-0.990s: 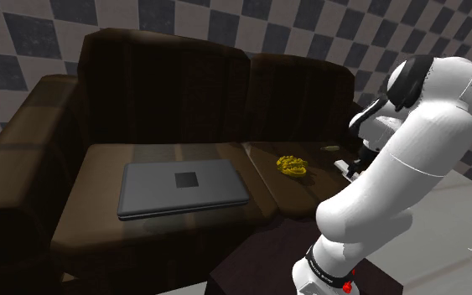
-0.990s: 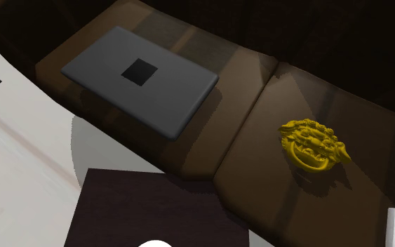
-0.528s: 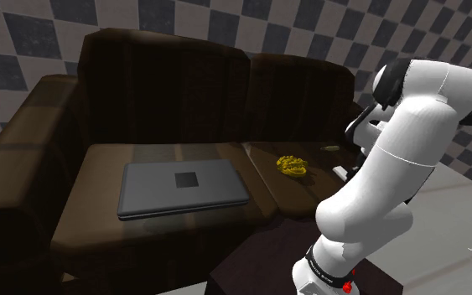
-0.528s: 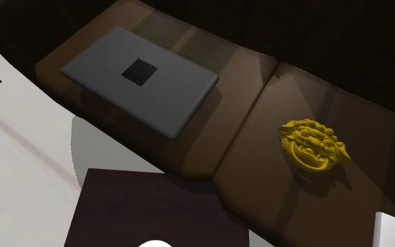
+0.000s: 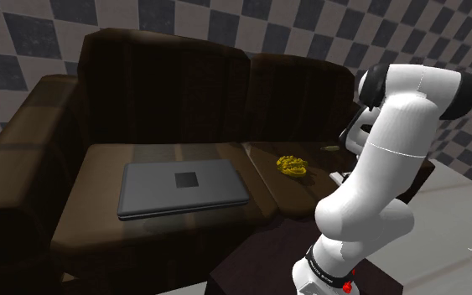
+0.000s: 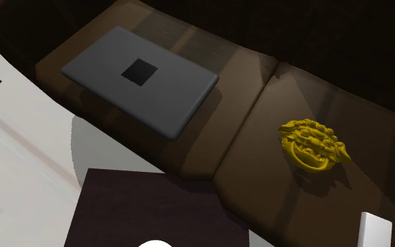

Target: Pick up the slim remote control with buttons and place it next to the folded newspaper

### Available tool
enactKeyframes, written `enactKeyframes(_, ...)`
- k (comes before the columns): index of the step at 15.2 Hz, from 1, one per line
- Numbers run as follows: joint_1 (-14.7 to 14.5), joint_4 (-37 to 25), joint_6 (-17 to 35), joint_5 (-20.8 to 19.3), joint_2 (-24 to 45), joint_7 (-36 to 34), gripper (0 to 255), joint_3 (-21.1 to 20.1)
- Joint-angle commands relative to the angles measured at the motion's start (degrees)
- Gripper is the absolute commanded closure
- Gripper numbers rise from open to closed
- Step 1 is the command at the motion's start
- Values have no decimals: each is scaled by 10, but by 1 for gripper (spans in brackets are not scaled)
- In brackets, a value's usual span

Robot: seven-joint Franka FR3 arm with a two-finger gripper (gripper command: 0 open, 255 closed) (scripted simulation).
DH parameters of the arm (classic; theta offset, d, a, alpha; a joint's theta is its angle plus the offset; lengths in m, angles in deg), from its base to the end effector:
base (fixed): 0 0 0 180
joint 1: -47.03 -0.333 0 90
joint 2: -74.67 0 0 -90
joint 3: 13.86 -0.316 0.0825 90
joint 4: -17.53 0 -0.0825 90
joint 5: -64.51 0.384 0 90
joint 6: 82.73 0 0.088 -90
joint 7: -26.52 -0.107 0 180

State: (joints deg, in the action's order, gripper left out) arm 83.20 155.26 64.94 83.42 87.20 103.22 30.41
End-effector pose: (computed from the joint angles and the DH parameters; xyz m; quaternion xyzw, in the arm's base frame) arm 0.0711 -0.4947 0.2518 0.9863 -0.1634 0.0172 0.0150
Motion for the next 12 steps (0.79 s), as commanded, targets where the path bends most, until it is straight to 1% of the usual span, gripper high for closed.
enactKeyframes(1, 5, 0, 7, 14, 9, 9, 255, -7)
enactKeyframes(8, 5, 0, 7, 13, 9, 9, 255, -8)
enactKeyframes(9, 5, 0, 7, 13, 9, 9, 0, -8)
enactKeyframes(12, 5, 0, 7, 13, 9, 8, 0, -7)
